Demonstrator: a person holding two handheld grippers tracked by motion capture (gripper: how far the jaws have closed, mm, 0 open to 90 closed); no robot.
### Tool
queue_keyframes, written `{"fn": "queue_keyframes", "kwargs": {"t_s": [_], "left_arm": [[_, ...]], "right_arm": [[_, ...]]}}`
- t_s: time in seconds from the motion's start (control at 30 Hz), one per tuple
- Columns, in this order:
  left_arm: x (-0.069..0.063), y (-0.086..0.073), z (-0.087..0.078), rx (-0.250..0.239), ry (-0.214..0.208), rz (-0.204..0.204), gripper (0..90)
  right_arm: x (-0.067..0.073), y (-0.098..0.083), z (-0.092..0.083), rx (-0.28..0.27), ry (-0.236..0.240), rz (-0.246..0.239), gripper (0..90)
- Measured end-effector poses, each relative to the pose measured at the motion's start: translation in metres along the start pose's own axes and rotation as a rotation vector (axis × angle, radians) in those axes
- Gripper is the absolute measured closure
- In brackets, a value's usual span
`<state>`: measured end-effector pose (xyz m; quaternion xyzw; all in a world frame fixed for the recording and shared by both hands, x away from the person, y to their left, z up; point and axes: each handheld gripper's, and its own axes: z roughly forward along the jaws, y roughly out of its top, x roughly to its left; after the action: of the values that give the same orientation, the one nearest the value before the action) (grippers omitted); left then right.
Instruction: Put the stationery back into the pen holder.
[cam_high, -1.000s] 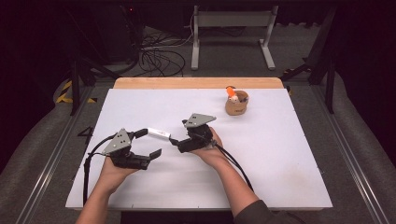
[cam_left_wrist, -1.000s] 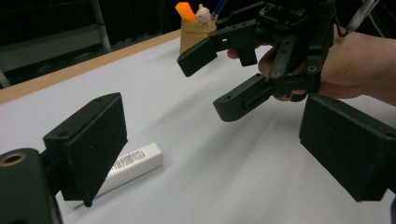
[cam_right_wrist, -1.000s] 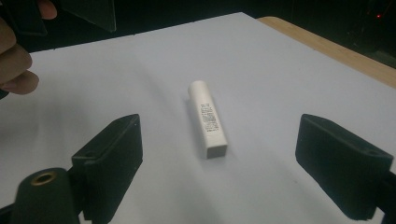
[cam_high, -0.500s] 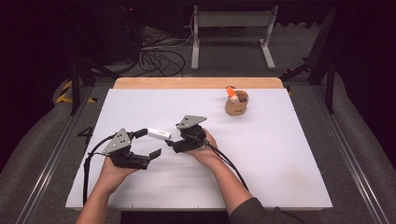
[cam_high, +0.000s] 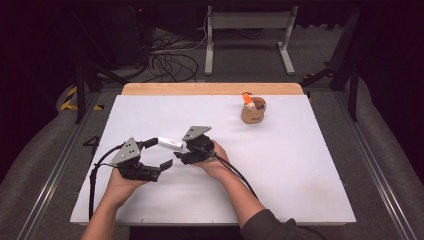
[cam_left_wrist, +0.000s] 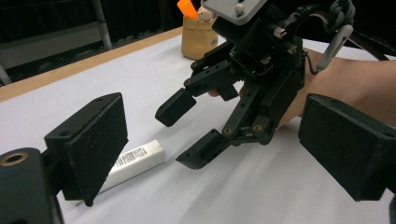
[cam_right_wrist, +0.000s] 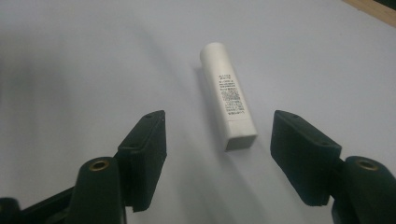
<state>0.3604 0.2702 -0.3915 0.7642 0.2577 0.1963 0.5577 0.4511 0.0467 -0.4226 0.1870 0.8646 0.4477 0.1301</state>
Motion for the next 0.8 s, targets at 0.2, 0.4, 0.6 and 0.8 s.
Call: {"fn": "queue_keyframes", "kwargs": {"t_s": [0.2,0.4,0.6,0.8], "left_arm": [[0.000,0.000,0.000,0.000,0.000,0.001,8.7],[0.000,0.000,0.000,-0.001,0.001,0.003,8.7],[0.001,0.000,0.000,0.000,0.001,0.001,8.8],[0.000,0.000,0.000,-0.001,-0.003,-0.005,8.8]], "right_arm": [[-0.004,0.000,0.007,0.013,-0.015,0.003,40.4],[-0.010,-0.003,0.013,0.019,-0.019,0.008,42.7],[-0.014,-0.003,0.017,0.016,-0.006,0.013,44.7],[-0.015,-0.003,0.022,0.042,0.007,0.008,48.0]]}}
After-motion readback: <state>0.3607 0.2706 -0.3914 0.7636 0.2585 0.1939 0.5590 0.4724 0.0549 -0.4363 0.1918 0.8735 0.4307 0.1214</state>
